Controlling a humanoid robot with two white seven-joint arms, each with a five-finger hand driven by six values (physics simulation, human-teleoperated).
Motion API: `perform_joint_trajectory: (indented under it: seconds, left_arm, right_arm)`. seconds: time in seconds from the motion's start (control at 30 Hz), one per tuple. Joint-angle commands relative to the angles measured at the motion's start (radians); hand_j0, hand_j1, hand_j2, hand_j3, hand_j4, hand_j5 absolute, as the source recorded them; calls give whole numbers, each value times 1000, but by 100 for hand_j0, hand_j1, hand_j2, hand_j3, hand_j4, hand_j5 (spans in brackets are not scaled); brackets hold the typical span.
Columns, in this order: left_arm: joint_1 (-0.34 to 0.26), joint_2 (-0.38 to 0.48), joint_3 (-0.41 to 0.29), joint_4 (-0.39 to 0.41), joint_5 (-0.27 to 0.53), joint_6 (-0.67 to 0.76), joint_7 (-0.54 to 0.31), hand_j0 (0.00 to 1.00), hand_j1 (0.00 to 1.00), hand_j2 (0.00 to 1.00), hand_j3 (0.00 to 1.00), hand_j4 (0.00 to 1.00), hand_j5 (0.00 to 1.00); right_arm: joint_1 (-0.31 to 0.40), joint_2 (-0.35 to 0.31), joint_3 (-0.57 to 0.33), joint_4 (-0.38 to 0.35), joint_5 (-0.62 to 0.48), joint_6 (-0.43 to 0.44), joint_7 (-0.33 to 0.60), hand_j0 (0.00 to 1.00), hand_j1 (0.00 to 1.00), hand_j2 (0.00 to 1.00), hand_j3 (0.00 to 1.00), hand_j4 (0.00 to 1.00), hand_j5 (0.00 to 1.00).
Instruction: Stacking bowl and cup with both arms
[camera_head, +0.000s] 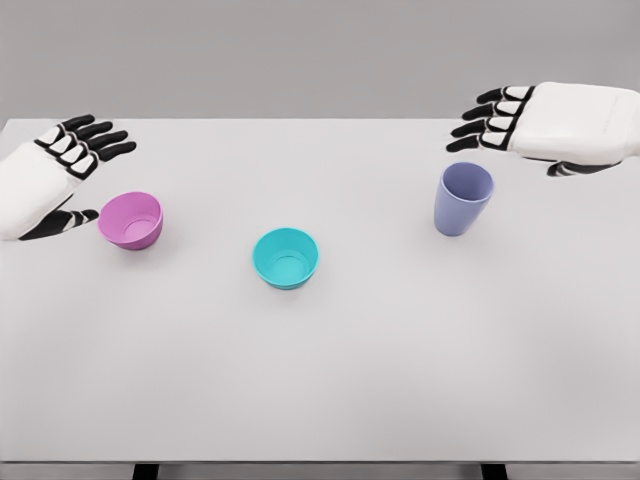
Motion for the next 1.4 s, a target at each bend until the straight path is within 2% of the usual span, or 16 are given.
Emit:
perform_joint_trajectory:
  seconds: [0.0,0.17,0.2,0.3,0.4,0.43,0.5,0.53,0.6,0.67,0.73,0.8,0.93,1.13,1.2,1.37]
  left_arm:
    - [0,-6,2,5,-5,-1,-13,100,100,100,100,100,100]
    - [-3,2,9,23,-2,-1,-30,100,100,100,100,100,100]
    - [-18,2,17,40,19,-1,-106,100,100,100,100,100,100]
    - [-23,33,52,63,147,-1,-333,98,98,98,98,98,98]
    - [-21,98,46,48,417,-1,-755,99,99,99,99,99,99]
    - [-23,118,45,13,515,-1,-780,99,99,99,99,99,99]
    - [-40,115,46,-36,644,-1,-780,100,100,100,100,100,100]
    - [-74,112,43,-52,658,-1,-780,100,100,100,100,100,100]
    - [-141,102,11,-72,653,209,-780,100,100,100,100,100,100]
    - [-219,103,-101,-85,636,445,-780,100,100,100,100,100,100]
    - [-336,106,-297,-85,630,645,-780,100,100,100,100,100,100]
    - [-397,120,-438,-85,632,768,-780,100,100,100,100,100,100]
    - [-417,172,-524,-98,636,775,-780,100,100,100,100,100,100]
    - [-429,184,-529,-112,625,774,-780,100,100,100,100,100,100]
    - [-433,189,-529,-118,578,763,-780,99,99,99,99,99,99]
    - [-477,187,-527,-115,426,466,-780,98,98,98,98,98,98]
  right_arm:
    - [0,-10,-4,-4,-5,3,-1,100,100,100,100,100,100]
    - [71,10,-113,-4,-11,3,-1,100,100,100,100,100,100]
    - [106,70,-165,-6,-11,3,-1,100,100,100,100,100,100]
    - [230,81,-277,-6,-17,3,-1,100,100,100,100,100,100]
    - [229,84,-282,-4,-17,3,-1,100,100,100,100,100,100]
    - [216,84,-282,-4,-15,3,-1,100,100,100,100,100,100]
    - [213,79,-285,1,-15,3,-1,100,100,100,100,100,100]
    - [213,79,-288,1,-15,3,-1,100,100,100,100,100,100]
    - [213,79,-289,1,-15,3,-1,100,100,100,100,100,100]
    - [224,87,-288,2,-15,3,-1,100,100,100,100,100,100]
    - [216,79,-289,2,-15,3,-1,100,100,100,100,100,100]
    - [215,81,-288,2,-15,3,-1,100,100,100,100,100,100]
    - [213,94,-288,4,-15,3,-1,100,100,100,100,100,100]
    - [218,84,-288,4,-15,3,-1,100,100,100,100,100,100]
    - [218,81,-288,4,-15,3,-1,100,100,100,100,100,100]
    - [221,91,-286,4,-15,3,-1,100,100,100,100,100,100]
